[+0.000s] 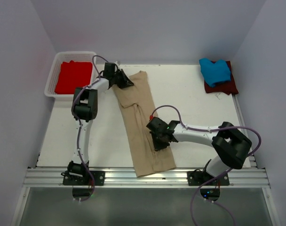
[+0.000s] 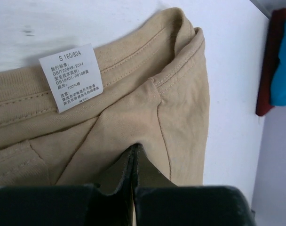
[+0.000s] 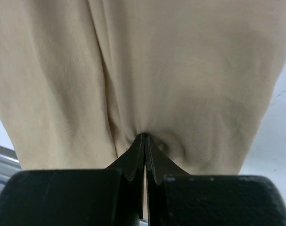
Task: Fold and stack the t-shirts
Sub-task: Rotate the tshirt 90 degrees
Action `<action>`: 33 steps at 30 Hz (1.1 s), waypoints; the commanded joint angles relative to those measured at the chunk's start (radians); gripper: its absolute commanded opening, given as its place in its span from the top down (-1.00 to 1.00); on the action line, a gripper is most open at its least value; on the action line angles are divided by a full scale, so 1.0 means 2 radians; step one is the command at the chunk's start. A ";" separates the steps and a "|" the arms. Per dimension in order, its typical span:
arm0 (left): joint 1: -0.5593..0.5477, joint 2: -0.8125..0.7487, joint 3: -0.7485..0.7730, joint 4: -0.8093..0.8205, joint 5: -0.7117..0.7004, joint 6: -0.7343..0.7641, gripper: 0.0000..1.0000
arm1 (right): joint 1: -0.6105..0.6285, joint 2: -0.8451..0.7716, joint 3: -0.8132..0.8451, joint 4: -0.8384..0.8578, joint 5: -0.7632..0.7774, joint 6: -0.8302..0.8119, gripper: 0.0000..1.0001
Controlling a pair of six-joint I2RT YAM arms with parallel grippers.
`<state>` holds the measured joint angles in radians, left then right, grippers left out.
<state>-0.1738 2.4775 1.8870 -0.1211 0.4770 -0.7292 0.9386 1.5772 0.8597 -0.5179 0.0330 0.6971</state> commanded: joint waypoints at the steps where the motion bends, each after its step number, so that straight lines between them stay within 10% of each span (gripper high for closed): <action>1: 0.003 0.059 0.055 0.034 0.080 0.010 1.00 | 0.025 0.005 -0.013 -0.035 -0.062 0.041 1.00; 19: -0.019 0.134 0.097 0.404 0.271 -0.172 0.95 | 0.073 -0.015 0.034 0.010 -0.068 0.076 1.00; 26: -0.018 -0.032 -0.038 0.558 0.276 -0.169 0.78 | 0.072 -0.078 0.019 0.060 -0.020 0.039 1.00; 29: -0.017 -0.159 -0.099 0.457 0.247 -0.061 0.34 | 0.072 -0.127 0.009 0.080 0.017 0.019 1.00; 31: -0.020 -0.226 -0.145 0.357 0.209 0.005 -0.21 | 0.072 -0.151 0.015 0.055 0.048 0.010 0.27; 33: -0.027 -0.316 -0.195 0.196 0.112 0.095 -0.34 | 0.071 -0.176 0.033 0.008 0.126 0.003 -0.24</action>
<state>-0.2153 2.1235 1.5719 0.5388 0.8898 -0.8356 1.0801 1.2892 0.8806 -0.4347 0.0685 0.7517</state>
